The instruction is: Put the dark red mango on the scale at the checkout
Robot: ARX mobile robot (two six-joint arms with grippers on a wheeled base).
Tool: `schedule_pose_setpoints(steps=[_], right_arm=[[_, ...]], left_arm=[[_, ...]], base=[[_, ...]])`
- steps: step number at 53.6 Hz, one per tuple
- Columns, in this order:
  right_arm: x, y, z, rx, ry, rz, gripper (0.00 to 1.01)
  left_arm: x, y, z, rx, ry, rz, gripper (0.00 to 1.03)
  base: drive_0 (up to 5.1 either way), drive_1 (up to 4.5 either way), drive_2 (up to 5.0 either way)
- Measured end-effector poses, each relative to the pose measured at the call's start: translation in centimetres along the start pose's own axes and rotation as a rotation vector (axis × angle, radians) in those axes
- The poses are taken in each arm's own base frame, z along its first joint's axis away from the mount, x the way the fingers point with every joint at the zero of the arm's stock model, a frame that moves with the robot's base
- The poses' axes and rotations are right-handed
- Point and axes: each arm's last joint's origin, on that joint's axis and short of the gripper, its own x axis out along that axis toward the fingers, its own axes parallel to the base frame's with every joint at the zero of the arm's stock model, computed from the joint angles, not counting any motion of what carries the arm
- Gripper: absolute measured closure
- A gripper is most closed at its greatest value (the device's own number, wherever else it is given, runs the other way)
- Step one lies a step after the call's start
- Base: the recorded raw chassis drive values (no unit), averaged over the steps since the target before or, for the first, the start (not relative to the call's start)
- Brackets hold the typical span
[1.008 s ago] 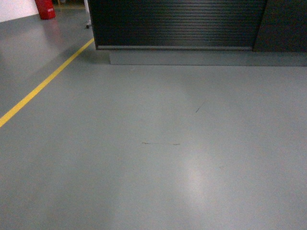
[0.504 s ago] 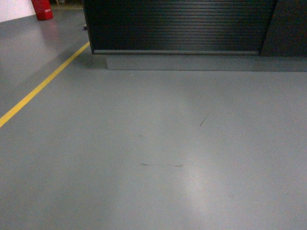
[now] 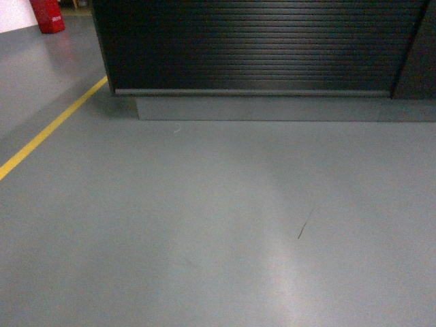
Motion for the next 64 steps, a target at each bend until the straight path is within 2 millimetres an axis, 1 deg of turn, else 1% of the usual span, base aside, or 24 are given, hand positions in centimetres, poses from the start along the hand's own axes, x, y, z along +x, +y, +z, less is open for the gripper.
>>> schedule_pose_setpoints(steps=[64], right_arm=[[0.0,0.0,-0.01,0.0,0.001,0.001,0.03]], left_arm=[[0.0,-0.01,-0.04,0.0,0.004,-0.001,0.05]], base=[[0.0,4.32,-4.3]])
